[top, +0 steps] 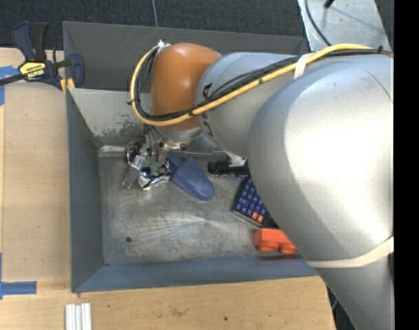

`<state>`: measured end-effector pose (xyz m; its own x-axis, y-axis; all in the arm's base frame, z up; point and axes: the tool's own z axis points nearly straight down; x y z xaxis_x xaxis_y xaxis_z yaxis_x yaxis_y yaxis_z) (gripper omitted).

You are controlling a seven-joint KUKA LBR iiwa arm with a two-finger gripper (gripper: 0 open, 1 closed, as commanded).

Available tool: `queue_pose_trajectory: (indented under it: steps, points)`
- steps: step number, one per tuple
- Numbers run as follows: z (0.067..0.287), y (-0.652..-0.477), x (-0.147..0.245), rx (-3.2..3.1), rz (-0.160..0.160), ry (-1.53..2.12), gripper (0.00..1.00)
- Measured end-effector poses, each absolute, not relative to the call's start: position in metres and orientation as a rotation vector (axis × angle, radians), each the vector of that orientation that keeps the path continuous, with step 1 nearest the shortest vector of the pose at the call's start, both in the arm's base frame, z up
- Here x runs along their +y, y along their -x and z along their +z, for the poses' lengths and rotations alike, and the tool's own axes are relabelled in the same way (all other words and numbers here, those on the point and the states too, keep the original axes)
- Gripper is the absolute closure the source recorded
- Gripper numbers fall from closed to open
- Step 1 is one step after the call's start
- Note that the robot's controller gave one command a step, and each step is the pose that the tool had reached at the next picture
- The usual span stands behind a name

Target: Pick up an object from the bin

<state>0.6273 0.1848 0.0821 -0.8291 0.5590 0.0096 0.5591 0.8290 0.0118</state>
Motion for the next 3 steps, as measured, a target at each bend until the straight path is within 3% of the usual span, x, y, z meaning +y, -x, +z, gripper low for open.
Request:
queue_pose_trajectory:
  steps: [1, 2, 3]
  points:
    - [0.126, -0.618, 0.183, -2.983, 0.003, 0.979, 1.00]
    - [0.134, -0.601, 0.167, -2.996, -0.006, 0.971, 1.00]
    - [0.161, -0.611, 0.185, -2.991, 0.005, 0.950, 1.00]
